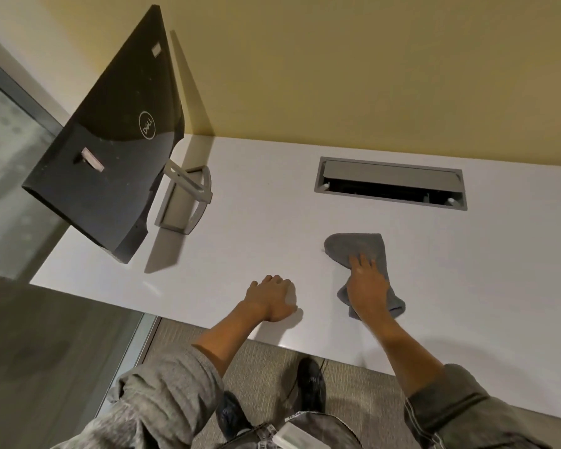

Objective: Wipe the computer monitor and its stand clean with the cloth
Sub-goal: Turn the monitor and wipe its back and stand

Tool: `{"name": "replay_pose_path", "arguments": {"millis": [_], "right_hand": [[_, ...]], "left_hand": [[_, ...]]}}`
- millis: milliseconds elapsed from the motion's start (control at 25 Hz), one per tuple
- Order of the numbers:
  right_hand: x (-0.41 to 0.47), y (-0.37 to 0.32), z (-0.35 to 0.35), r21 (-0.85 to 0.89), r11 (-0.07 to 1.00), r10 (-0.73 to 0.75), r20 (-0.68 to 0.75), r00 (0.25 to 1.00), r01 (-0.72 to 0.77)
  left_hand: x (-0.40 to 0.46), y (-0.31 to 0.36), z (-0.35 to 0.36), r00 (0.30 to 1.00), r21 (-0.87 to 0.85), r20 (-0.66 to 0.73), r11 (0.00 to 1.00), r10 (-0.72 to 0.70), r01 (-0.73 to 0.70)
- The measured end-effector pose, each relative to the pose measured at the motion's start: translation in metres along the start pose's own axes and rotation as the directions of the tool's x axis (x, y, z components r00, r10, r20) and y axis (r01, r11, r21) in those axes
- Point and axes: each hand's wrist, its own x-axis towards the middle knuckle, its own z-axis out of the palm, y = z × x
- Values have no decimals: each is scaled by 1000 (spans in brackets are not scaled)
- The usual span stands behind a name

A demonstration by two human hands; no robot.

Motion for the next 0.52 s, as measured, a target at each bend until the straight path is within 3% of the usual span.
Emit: {"name": "replay_pose_path", "arguments": {"millis": [120, 200, 280, 400, 520], "right_hand": [[6, -6, -31, 346, 931, 120, 1, 993, -113], [4, -18, -51, 622, 780, 108, -33, 994, -64], [5, -37, -69, 805, 594, 73, -40, 997, -11], [10, -72, -90, 985, 67, 73, 155, 985, -160], [16, -101, -108, 898, -353, -20, 275, 961, -264]], "left_hand": [[-1, 13, -18, 997, -76, -77, 997, -14, 8], [-3, 22, -30, 972, -103, -233, 995, -10, -14], [-7, 29, -44, 886, -69, -463, 995, 31, -71], [-11, 41, -72, 698, -81, -707, 967, 116, -243], [-26, 50, -98, 651, -70, -746, 956, 138, -284]]}}
